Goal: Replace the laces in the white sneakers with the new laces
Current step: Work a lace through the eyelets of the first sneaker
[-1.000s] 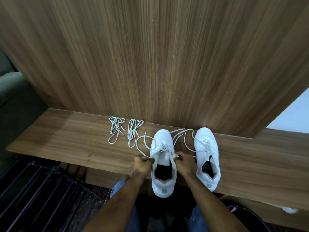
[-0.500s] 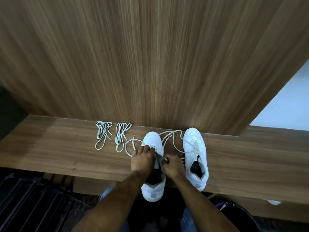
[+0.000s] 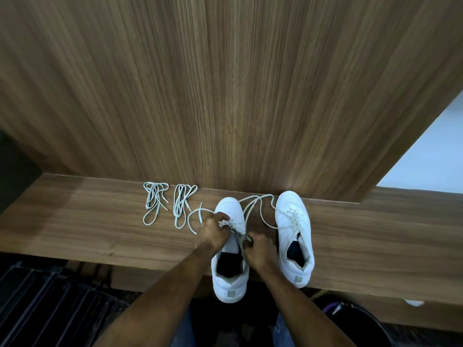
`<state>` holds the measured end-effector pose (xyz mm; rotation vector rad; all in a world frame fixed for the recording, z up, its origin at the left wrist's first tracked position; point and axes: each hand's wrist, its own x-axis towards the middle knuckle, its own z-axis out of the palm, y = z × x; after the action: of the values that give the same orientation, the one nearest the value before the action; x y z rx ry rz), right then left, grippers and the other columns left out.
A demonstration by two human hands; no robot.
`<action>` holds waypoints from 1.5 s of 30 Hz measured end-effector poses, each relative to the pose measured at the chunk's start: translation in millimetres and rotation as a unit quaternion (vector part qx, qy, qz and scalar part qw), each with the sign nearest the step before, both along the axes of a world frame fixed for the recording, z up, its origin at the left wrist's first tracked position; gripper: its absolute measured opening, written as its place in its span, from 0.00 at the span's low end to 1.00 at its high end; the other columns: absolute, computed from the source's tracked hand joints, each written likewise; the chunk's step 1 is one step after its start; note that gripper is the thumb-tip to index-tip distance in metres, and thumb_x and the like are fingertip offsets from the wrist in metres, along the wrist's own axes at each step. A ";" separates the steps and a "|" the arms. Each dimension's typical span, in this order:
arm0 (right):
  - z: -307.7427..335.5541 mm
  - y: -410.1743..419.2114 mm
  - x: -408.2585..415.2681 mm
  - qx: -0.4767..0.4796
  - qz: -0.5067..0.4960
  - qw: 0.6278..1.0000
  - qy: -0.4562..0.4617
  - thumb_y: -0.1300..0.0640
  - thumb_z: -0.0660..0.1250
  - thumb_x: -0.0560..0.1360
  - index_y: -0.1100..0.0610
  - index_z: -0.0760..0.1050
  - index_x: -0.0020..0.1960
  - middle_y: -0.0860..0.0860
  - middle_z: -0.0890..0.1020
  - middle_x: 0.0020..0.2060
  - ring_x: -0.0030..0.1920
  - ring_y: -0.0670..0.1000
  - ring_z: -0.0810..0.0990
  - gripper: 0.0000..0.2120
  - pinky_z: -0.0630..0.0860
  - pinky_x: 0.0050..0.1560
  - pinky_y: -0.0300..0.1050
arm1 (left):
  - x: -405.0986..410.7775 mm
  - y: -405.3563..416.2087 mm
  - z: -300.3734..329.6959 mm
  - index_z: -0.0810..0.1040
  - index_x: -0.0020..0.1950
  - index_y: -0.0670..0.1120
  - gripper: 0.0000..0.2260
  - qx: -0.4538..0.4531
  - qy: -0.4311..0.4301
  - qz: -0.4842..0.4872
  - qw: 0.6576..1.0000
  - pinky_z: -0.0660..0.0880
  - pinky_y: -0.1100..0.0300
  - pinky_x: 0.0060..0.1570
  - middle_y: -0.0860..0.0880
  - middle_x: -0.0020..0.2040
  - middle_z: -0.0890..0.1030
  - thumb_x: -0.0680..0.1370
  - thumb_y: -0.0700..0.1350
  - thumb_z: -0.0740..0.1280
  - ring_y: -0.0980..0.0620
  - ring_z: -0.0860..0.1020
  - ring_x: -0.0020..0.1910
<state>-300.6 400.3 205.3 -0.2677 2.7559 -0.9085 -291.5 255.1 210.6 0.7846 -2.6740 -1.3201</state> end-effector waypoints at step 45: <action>10.5 0.0 5.7 0.019 0.003 1.000 -0.021 0.55 0.59 0.76 0.54 0.76 0.52 0.56 0.82 0.51 0.55 0.61 0.78 0.10 0.73 0.49 0.48 | -8.7 -27.4 31.3 0.73 0.64 0.49 0.17 -0.182 0.030 0.131 0.974 0.60 0.44 0.69 0.44 0.65 0.71 0.75 0.48 0.65 0.44 0.68 0.67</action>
<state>-294.8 400.3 215.8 -0.2466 2.7296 -0.8494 -300.2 227.7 241.9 0.9814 -2.5428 -0.7517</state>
